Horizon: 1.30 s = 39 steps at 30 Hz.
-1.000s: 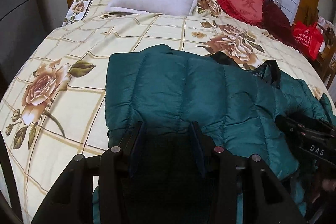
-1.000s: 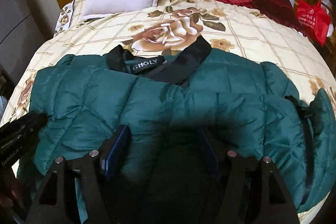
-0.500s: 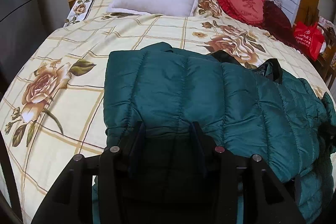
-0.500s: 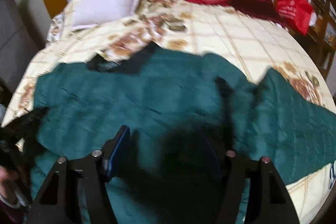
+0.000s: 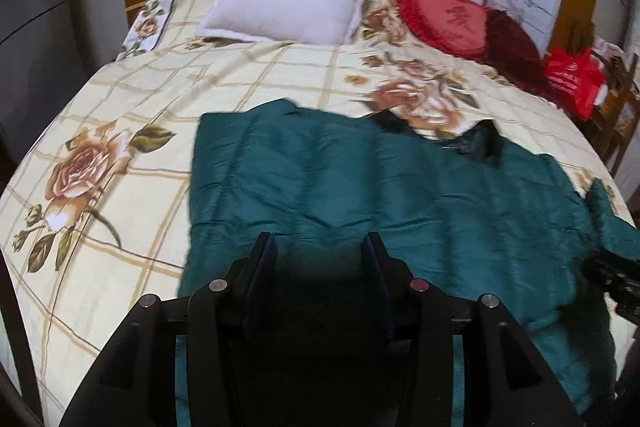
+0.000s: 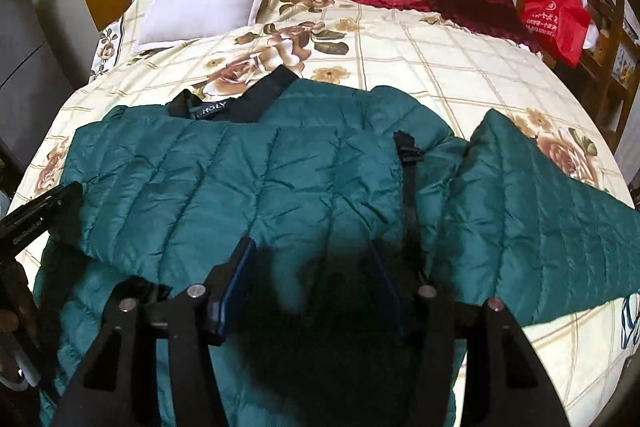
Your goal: Fold large clothes
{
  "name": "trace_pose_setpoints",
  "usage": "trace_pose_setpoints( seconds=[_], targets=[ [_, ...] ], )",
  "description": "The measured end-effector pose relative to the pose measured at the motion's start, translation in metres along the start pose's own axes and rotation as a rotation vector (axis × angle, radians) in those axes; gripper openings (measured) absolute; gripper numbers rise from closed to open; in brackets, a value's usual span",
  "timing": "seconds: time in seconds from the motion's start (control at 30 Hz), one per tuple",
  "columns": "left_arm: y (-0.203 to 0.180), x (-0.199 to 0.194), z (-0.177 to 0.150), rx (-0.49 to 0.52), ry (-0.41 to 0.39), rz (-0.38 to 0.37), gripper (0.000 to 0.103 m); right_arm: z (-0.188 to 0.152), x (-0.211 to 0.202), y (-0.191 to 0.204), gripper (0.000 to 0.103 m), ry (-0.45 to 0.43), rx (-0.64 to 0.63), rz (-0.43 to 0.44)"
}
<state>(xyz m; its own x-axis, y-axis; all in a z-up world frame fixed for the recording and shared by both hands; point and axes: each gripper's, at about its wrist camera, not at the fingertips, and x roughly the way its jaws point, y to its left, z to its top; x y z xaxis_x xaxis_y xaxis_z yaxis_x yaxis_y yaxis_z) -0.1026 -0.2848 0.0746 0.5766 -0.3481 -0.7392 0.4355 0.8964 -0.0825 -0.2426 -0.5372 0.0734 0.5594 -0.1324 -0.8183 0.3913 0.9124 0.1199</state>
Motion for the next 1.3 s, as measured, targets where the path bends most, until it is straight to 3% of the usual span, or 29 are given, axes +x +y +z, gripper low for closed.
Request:
trace_pose_setpoints(
  seconds=[0.27,0.47,1.1,1.3],
  targets=[
    [-0.032,-0.003,-0.005,0.018,0.018,-0.068,0.027,-0.007,0.008,0.003,0.066,0.010,0.005,-0.040],
    [-0.044,0.016,-0.015,0.030,0.063,-0.053,0.028,-0.015,0.031,0.002,0.067,0.032,-0.002,-0.042],
    [-0.041,0.021,-0.021,0.031,0.061,-0.066,0.029,-0.020,0.030,0.004,0.069,0.032,-0.008,-0.034],
    [-0.035,0.004,-0.014,-0.007,0.051,-0.083,0.029,-0.020,0.008,0.006,0.069,0.011,-0.016,-0.028]
  ],
)
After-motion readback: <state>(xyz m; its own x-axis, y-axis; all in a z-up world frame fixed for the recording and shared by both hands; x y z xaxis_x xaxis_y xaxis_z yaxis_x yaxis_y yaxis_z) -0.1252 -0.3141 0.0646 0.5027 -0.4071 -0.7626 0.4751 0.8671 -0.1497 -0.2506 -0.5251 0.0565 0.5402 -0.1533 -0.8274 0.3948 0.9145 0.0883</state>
